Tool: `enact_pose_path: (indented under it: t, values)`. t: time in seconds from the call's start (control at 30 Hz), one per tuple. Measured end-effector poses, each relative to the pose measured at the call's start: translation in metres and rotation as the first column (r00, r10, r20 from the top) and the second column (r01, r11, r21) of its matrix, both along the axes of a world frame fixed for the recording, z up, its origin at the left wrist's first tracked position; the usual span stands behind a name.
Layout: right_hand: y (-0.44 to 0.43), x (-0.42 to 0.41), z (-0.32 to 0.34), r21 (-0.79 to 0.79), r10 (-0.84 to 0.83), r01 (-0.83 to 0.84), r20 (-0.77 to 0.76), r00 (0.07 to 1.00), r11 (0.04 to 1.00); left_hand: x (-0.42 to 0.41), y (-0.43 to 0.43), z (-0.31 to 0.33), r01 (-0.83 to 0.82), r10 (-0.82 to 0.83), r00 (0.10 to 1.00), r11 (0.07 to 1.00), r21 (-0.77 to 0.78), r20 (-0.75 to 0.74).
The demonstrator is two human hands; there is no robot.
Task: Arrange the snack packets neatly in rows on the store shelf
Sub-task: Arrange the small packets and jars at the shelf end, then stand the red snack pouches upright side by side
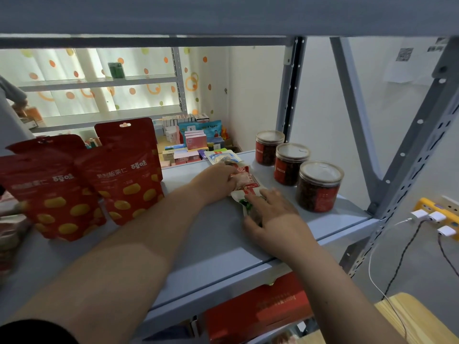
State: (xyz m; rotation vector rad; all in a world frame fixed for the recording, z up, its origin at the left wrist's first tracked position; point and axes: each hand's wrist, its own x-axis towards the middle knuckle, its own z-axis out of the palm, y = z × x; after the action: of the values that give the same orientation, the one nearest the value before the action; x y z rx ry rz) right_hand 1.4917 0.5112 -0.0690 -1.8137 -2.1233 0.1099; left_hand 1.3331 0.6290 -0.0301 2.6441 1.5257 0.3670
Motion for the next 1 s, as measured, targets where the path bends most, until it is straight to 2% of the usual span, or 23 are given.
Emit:
enact_pose_path:
  t: [0.13,0.3,0.43,0.53,0.6,0.67,0.73,0.8,0.9,0.97,1.0]
  values:
    - [-0.005,0.0,0.002,0.017,0.009,-0.009,-0.008,1.0,1.0,-0.008,-0.016,-0.004,0.005,-0.004,1.0,0.997,0.076,-0.022]
    - [-0.006,-0.008,0.011,0.175,0.05,-0.048,-0.01,0.999,0.983,-0.034,-0.042,-0.001,0.01,0.025,0.992,0.964,0.265,-0.127]
    - [0.003,-0.03,0.032,0.044,0.089,-0.09,0.026,0.996,0.995,-0.065,-0.066,0.011,0.019,0.042,0.986,0.934,0.357,-0.163]
    - [0.005,-0.057,0.047,0.048,0.155,-0.156,0.024,0.988,0.987,-0.092,-0.087,0.026,0.034,0.033,0.988,0.91,0.413,-0.153]
    - [0.004,-0.077,0.058,0.079,0.209,-0.211,0.031,0.977,0.974,-0.114,-0.1,0.041,0.015,0.044,0.993,0.873,0.488,-0.109]
    - [0.007,-0.096,0.071,0.161,0.254,-0.258,0.043,0.966,0.953,-0.141,-0.112,0.057,-0.021,0.073,0.995,0.796,0.606,-0.063]
    - [0.015,-0.118,0.083,0.245,0.329,-0.312,-0.034,0.944,0.918,-0.176,-0.121,0.075,-0.111,0.151,0.989,0.715,0.69,0.002]
    - [0.026,-0.14,0.096,0.298,0.405,-0.354,-0.13,0.905,0.886,-0.213,-0.126,0.09,-0.25,0.278,0.958,0.698,0.671,0.068]
    - [0.046,-0.168,0.116,0.275,0.428,-0.373,-0.179,0.886,0.886,-0.264,-0.125,0.101,-0.44,0.421,0.896,0.796,0.416,0.141]
    - [0.054,-0.18,0.128,0.18,0.389,-0.359,-0.175,0.904,0.916,-0.284,-0.126,0.106,-0.46,0.445,0.888,0.855,0.241,0.116]
    - [0.056,-0.184,0.132,0.146,0.376,-0.353,-0.181,0.909,0.924,-0.289,-0.127,0.107,-0.446,0.439,0.895,0.871,0.206,0.08]
